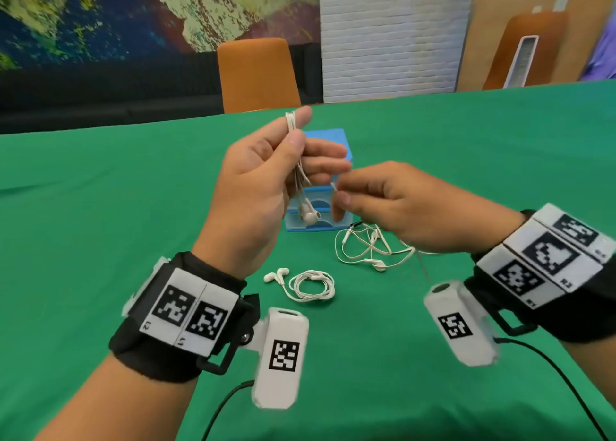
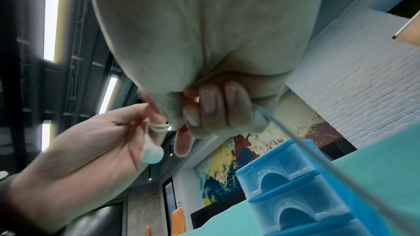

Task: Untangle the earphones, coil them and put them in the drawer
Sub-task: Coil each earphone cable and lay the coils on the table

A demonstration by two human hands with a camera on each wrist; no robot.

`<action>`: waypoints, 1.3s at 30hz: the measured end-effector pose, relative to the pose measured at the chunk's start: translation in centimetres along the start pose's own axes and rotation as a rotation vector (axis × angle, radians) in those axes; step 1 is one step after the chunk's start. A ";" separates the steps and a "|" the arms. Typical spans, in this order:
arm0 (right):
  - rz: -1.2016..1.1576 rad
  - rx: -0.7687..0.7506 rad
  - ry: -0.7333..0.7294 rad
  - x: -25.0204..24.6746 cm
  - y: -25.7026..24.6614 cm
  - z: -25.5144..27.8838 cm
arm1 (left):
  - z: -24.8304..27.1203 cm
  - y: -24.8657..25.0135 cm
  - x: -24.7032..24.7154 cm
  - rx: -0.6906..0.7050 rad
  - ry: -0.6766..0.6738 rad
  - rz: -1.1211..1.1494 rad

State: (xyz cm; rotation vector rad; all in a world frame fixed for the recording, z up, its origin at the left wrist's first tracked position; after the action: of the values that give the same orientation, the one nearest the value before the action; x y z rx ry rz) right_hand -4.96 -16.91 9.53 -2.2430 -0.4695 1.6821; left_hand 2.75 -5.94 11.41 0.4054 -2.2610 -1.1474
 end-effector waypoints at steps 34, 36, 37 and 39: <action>0.115 -0.090 0.175 -5.1 -3.0 -1.0 | 0.8 -1.1 -1.4 -0.037 -0.081 -0.533; 0.101 -0.021 0.249 -6.2 -0.7 -1.4 | 0.8 -1.1 -1.5 -0.052 -0.064 -0.478; 0.096 0.006 0.253 -6.1 0.2 -1.5 | 0.7 -1.1 -1.4 -0.072 -0.074 -0.432; 0.052 0.041 0.229 -4.9 1.6 -1.4 | 0.4 -1.0 -1.2 -0.112 -0.088 -0.292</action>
State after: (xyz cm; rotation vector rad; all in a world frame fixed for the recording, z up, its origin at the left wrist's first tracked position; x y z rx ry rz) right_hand -4.80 -20.55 13.43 -2.3981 -0.3214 1.4194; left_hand 3.50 -5.68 10.04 0.6687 -2.2503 -1.4569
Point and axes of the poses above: each hand's wrist, its own z-axis away from the middle knuckle, its own x-axis out of the palm, y = z × x, the point moved 8 cm from there along -z, towards the middle knuckle, and after that the axes turned 10 degrees about z, right-handed, at the moved point
